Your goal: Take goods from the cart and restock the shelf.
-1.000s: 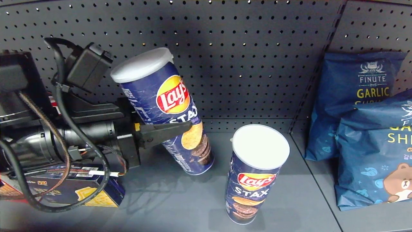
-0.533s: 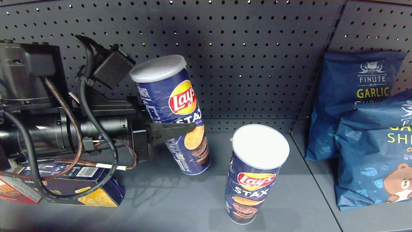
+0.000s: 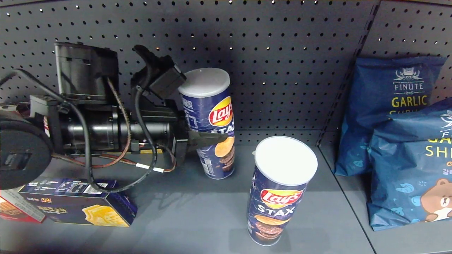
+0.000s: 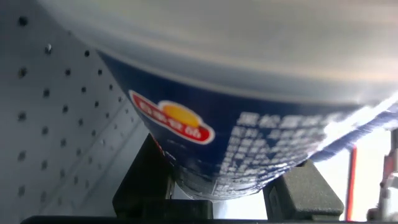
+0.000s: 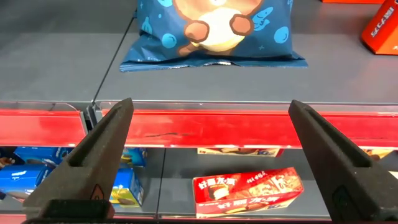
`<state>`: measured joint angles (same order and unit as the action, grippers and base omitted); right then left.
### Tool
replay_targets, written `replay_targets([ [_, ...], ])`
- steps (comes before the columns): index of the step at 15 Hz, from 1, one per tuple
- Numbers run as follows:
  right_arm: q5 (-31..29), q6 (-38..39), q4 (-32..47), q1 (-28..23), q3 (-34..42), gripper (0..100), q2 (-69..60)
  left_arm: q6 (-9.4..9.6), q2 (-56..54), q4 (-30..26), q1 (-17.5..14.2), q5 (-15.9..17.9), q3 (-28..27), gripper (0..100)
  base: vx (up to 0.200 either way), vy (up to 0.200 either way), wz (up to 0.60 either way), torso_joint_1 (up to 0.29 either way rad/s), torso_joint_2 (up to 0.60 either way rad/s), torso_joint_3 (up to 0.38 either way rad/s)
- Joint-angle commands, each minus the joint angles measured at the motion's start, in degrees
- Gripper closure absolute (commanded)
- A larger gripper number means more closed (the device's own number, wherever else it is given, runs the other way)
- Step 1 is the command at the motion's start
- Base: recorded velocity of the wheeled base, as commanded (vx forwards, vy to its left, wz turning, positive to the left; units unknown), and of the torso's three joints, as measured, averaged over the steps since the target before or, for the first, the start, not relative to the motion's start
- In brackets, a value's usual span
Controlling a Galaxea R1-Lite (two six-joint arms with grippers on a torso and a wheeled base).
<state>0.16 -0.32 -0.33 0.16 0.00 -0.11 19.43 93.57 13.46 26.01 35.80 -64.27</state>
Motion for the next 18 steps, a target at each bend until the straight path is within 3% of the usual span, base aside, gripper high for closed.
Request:
replay_targets([
  [1,0.0,0.0,0.0,0.0,0.0,0,0.1,1.13,5.8,0.1,0.3,0.5,-3.2,100,0.0,0.0,0.0,0.0,0.0,0.0],
  [11,0.0,0.0,0.0,0.0,0.0,0,0.1,1.93,13.1,0.3,0.5,0.5,-10.1,100,0.0,0.0,0.0,0.0,0.0,0.0],
  [18,0.0,0.0,0.0,0.0,0.0,0,0.1,1.93,15.7,0.3,1.4,0.4,-10.8,100,0.0,0.0,0.0,0.0,0.0,0.0],
])
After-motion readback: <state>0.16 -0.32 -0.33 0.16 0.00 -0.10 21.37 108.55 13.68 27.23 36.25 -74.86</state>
